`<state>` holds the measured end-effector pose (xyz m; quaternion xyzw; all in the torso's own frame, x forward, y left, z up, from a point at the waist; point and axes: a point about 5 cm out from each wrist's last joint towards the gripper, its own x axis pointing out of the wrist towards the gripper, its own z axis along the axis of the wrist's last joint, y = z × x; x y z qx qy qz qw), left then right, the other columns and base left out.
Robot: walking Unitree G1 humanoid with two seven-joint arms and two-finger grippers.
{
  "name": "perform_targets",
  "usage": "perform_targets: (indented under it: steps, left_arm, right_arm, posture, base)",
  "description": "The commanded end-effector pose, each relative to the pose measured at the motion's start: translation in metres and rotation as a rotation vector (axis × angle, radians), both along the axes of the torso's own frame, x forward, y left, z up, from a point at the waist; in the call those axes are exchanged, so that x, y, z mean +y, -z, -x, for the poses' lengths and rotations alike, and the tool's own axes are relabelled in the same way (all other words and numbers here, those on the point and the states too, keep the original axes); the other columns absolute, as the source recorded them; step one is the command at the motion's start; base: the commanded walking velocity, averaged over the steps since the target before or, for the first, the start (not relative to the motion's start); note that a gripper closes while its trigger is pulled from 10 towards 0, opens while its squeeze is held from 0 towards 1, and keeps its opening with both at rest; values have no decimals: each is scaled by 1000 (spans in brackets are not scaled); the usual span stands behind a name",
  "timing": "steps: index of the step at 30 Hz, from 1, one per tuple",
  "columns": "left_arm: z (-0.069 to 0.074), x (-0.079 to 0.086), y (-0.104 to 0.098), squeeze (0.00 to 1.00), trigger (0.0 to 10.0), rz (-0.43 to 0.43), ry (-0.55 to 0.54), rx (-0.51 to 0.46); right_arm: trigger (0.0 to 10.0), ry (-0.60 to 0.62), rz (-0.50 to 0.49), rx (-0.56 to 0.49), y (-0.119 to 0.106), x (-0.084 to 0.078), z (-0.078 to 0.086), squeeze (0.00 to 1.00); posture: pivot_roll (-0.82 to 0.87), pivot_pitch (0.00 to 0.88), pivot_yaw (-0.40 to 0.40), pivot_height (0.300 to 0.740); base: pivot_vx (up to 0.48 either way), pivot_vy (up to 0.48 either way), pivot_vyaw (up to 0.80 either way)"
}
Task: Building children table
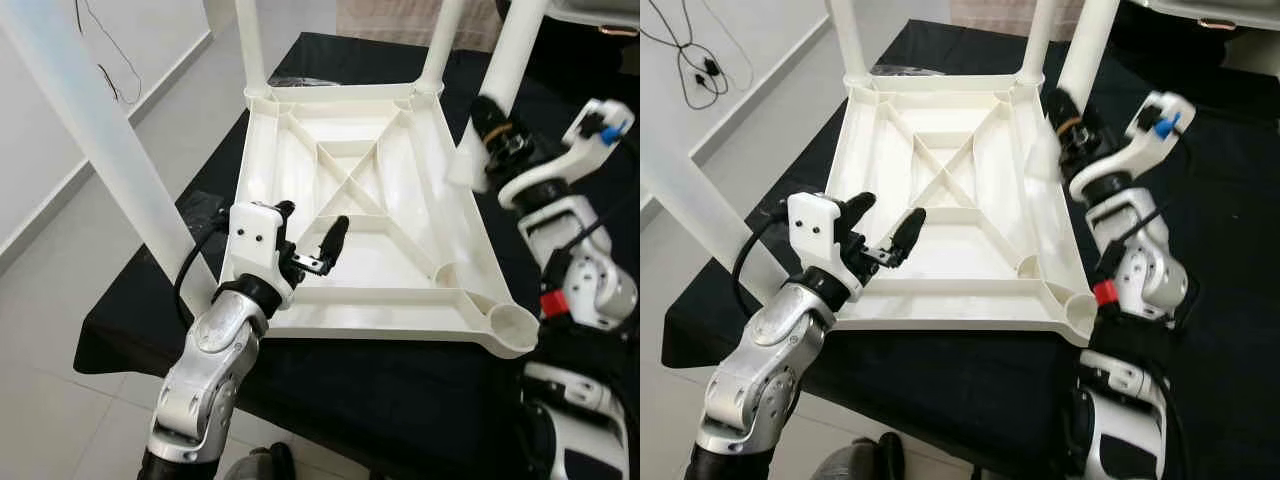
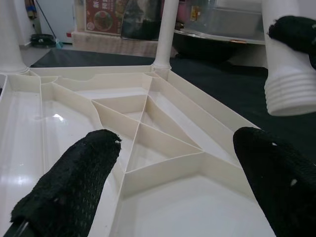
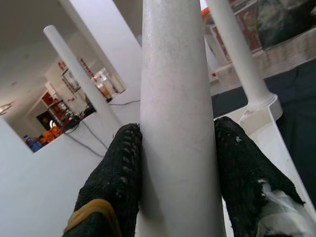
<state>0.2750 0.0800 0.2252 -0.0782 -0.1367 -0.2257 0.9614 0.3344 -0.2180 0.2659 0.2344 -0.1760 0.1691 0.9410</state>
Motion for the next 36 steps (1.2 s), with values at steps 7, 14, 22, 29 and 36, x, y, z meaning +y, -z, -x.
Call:
perform_targets:
  steps: [7, 14, 22, 29, 36]
  left_arm:
    - [-1, -8, -6, 0, 10000, 32, 114, 5]
    - [2, -13, -4, 0, 10000, 50, 160, 16]
    - [8, -20, 1, 0, 10000, 57, 196, 38]
    - [7, -20, 1, 0, 10000, 59, 200, 43]
    - [4, -19, -20, 0, 10000, 97, 229, 15]
  right_arm:
    - [10000, -69, 76, -50, 0, 7, 18, 0]
    - [10000, -78, 105, -44, 4, 14, 20, 0]
    - [10000, -153, 133, -35, 11, 38, 23, 0]
    - [10000, -180, 186, -46, 13, 45, 24, 0]
    - [10000, -218, 303, -112, 16, 44, 32, 0]
  posture:
    - [-78, 174, 57, 740]
    - [-82, 171, 56, 740]
    - [-76, 155, 42, 740]
    - [-76, 157, 39, 740]
    - [-73, 171, 40, 740]
  base:
    - [0, 0, 0]
    - [0, -394, 0]
    - [0, -420, 0]
    - [0, 0, 0]
    - [0, 0, 0]
